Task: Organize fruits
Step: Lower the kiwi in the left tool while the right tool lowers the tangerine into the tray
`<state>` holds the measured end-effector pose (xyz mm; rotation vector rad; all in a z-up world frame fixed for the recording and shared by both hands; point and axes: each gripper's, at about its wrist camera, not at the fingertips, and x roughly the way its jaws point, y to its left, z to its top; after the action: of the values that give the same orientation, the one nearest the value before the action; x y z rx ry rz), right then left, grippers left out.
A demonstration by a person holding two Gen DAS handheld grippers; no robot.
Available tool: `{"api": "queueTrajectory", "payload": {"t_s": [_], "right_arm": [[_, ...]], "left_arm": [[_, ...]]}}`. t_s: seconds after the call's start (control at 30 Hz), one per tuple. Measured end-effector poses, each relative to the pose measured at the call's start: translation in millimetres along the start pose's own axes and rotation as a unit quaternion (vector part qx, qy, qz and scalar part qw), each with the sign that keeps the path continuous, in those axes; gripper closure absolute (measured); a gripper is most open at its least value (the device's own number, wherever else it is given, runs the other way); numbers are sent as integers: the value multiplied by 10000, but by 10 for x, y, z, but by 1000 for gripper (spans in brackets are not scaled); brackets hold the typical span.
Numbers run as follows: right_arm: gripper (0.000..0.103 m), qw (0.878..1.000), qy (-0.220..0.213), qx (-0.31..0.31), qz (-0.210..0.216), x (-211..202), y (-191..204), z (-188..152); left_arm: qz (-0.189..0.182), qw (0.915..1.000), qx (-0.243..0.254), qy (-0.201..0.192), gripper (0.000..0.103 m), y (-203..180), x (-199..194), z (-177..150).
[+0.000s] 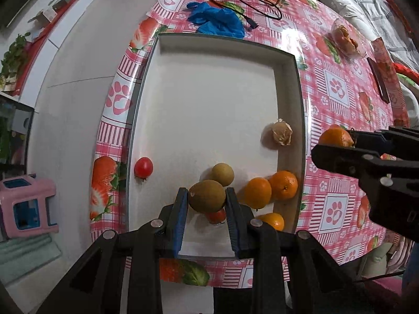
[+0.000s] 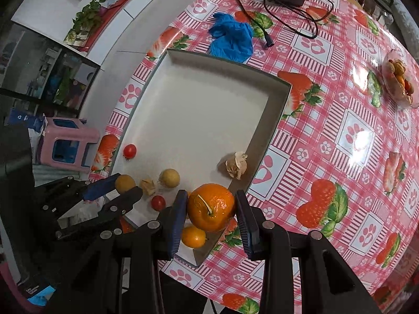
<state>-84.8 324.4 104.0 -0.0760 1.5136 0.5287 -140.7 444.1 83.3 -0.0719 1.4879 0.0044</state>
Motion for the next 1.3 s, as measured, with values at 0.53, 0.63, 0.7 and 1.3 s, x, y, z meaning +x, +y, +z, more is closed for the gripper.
{"api": "queueTrajectory", "payload": {"t_s": [0.53, 0.63, 0.7, 1.3], "right_arm": [[65, 9999, 126, 116, -10, 174, -16, 45], [65, 9998, 129, 122, -14, 180, -23, 56], [65, 9998, 129, 118, -17, 183, -27, 62], [65, 9996, 273, 102, -53, 463, -44, 189]], "left_arm": [[10, 9999, 52, 88, 72, -45, 92, 59], [10, 9999, 59, 90, 72, -47, 97, 63], [10, 9999, 60, 92, 72, -47, 99, 64], [99, 9996, 98, 239, 72, -57, 406, 153]]}}
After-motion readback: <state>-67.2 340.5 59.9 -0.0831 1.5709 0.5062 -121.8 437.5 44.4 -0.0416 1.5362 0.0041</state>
